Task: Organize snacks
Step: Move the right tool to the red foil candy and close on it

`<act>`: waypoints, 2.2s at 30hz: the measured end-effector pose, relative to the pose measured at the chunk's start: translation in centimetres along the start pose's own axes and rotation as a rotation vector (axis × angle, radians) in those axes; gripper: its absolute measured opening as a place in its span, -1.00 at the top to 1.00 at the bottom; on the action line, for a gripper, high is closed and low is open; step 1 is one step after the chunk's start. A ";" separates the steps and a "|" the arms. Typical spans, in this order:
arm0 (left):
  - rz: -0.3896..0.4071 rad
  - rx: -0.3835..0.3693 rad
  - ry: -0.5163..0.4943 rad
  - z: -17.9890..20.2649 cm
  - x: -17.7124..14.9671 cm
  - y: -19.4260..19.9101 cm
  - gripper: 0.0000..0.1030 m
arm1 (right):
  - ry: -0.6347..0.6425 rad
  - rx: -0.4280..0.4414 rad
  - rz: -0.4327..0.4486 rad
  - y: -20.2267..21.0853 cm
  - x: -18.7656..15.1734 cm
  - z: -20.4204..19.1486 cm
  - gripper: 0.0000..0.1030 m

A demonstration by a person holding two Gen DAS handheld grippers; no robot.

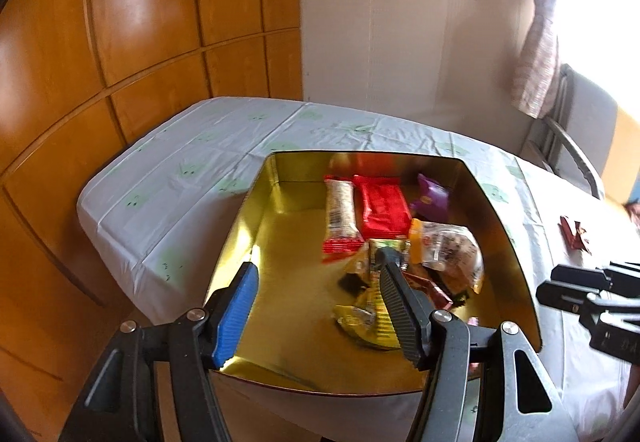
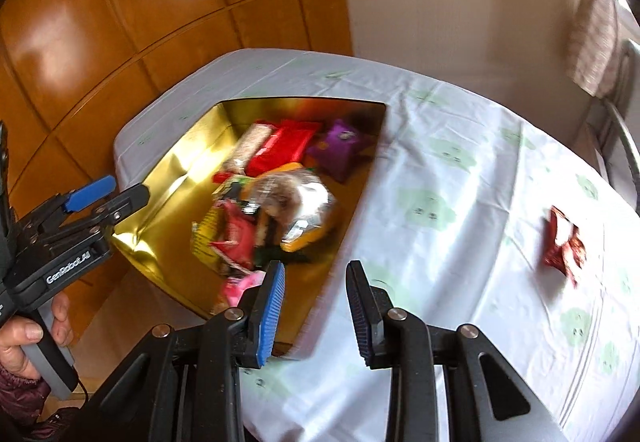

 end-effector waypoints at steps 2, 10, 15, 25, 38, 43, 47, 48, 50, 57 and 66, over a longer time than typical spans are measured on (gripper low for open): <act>0.003 -0.013 -0.017 0.8 0.0 0.2 -0.24 | -0.021 -0.014 0.010 0.6 -0.3 1.1 0.38; 0.018 -0.054 -0.083 3.7 0.0 1.1 -0.24 | -0.137 -0.098 0.037 3.2 -2.3 6.3 0.37; 0.025 -0.082 -0.125 5.5 0.0 1.3 -0.24 | -0.236 -0.160 0.052 5.2 -4.1 10.6 0.37; 0.005 -0.147 -0.181 8.4 -0.4 1.3 -0.24 | -0.429 -0.286 0.095 8.3 -4.9 19.6 0.26; 0.001 -0.173 -0.181 9.5 0.1 1.4 -0.24 | -0.831 -0.114 0.229 5.0 -1.8 27.2 0.22; 0.000 -0.187 -0.181 9.9 0.5 1.4 -0.24 | -0.904 -0.149 0.237 3.5 -0.6 29.0 0.20; -0.007 -0.193 -0.183 10.1 0.5 1.3 -0.24 | -0.895 -0.161 0.225 3.3 0.1 29.6 0.19; -0.010 -0.194 -0.184 10.2 0.5 1.2 -0.24 | -0.884 -0.168 0.215 3.2 0.4 29.8 0.19; -0.016 -0.199 -0.191 10.5 0.4 1.1 -0.24 | -0.847 -0.176 0.192 3.0 0.8 29.9 0.19; 0.000 -0.222 -0.218 11.5 0.5 1.8 -0.24 | -0.812 -0.191 0.126 4.6 -2.0 31.0 0.26; 0.011 -0.250 -0.254 13.4 0.3 2.7 -0.28 | -0.779 -0.239 0.131 6.8 -3.3 31.3 0.08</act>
Point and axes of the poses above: each gripper's, at about its wrist camera, not at the fingertips, and y roughly against the way its jaws point, z to its right, x to its top, the point moved 2 cm from there along -y, roughly the way its jaws point, and after that the axes turned 14 degrees about x, right-handed, at the moved point
